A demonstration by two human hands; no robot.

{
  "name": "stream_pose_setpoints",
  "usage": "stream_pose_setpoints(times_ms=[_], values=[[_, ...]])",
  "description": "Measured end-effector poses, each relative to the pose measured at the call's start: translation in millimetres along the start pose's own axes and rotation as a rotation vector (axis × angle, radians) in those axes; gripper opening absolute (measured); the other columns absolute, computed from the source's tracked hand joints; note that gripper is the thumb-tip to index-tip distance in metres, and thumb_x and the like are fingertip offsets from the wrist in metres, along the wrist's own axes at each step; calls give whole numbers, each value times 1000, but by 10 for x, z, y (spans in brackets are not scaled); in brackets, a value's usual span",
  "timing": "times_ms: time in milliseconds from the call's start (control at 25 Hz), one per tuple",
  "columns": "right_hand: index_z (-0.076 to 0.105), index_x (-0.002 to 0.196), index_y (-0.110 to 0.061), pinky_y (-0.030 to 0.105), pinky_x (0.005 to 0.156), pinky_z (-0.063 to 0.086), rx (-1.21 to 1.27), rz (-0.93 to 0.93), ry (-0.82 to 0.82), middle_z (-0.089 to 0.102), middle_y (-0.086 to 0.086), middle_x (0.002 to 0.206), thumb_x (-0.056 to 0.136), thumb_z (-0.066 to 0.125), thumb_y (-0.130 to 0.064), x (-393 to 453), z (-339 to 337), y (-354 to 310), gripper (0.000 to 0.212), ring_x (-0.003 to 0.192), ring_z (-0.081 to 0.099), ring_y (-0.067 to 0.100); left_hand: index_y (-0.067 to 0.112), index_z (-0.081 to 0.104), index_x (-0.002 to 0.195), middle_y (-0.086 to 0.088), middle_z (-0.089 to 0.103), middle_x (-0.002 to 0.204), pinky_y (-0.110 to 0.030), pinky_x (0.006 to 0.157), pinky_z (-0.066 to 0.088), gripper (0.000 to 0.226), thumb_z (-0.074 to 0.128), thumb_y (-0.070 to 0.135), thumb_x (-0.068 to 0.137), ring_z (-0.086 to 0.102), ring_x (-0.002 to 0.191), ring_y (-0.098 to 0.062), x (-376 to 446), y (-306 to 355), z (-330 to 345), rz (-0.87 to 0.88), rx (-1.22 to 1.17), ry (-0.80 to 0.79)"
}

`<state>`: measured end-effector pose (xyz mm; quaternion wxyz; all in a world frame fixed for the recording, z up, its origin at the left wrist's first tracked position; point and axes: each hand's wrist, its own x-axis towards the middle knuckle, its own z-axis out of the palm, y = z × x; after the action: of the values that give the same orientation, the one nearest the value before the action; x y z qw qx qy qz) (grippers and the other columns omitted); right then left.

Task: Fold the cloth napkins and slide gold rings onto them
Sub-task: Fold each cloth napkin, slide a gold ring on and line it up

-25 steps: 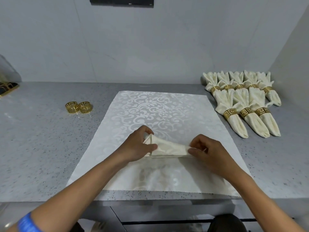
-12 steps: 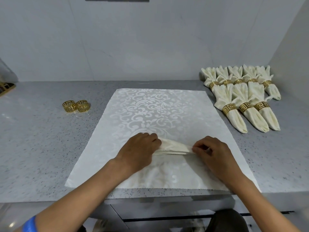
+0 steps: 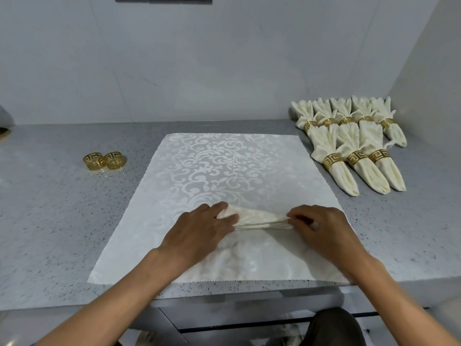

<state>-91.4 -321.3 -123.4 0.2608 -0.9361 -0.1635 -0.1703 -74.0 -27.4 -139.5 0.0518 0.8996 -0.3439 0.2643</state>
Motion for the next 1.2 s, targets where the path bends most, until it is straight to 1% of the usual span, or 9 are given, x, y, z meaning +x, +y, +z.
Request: stream_pose_setpoints(times_ms=[160,280,440,520,640,760,920,1080,1200], values=[[76,84,-18,32,58,52,-147,-168,-41,69,-10,85,84,74,-10,-75,35,49,8,75,60,11,27,67,111,1,69,105,-31,34,45,32,42,39,94,61,69,-22,-16,-5,18,18,61,4],[74,75,-15,32,58,47,-295,-213,-23,63,-7,88,85,70,-11,-66,-23,50,11,74,54,17,27,64,112,3,68,103,-32,38,47,31,39,38,96,56,69,-22,-31,-3,59,11,68,-4],[74,87,-11,39,81,51,-380,-173,28,70,4,92,87,52,-16,-25,3,-394,22,84,63,25,25,59,117,0,68,104,-31,46,49,22,55,28,95,56,69,-24,-59,14,98,34,70,23],[70,115,-9,41,103,45,-312,-141,-41,68,10,120,96,43,-21,16,304,-749,34,112,63,27,24,70,112,1,70,104,-23,51,44,24,68,23,88,55,69,-22,-32,41,62,-7,18,29],[24,155,-21,38,121,5,-241,-71,-259,18,-1,163,102,1,-47,65,661,-976,64,151,11,18,25,76,103,9,70,110,-13,64,30,29,51,22,88,46,80,-11,-45,82,15,-40,-24,-6],[-15,153,-41,42,119,-16,-278,21,-395,-23,-16,160,93,-5,-62,20,642,-870,64,146,-27,13,34,68,123,11,58,137,-22,80,45,35,45,33,97,51,102,-15,-99,8,-19,-236,-274,-126],[-31,138,-59,56,114,-19,-350,3,-517,-41,-19,151,92,1,-72,-45,540,-863,57,140,-40,20,30,74,112,9,58,137,-26,100,46,21,66,30,92,56,120,-7,-94,-4,-146,-355,-515,-186],[-30,135,-64,59,113,-19,-399,-12,-525,-42,-28,147,87,-1,-77,13,568,-912,57,142,-36,23,29,77,102,8,74,109,-31,89,56,20,70,29,84,69,97,-3,-151,-560,-470,-770,-927,-120],[-25,136,-66,59,113,-18,-388,-8,-501,-37,-29,150,88,0,-78,-7,621,-889,55,145,-31,23,22,65,114,-3,72,98,-39,77,56,31,52,32,88,69,90,-27,-181,-1375,-594,-959,-312,-71]])
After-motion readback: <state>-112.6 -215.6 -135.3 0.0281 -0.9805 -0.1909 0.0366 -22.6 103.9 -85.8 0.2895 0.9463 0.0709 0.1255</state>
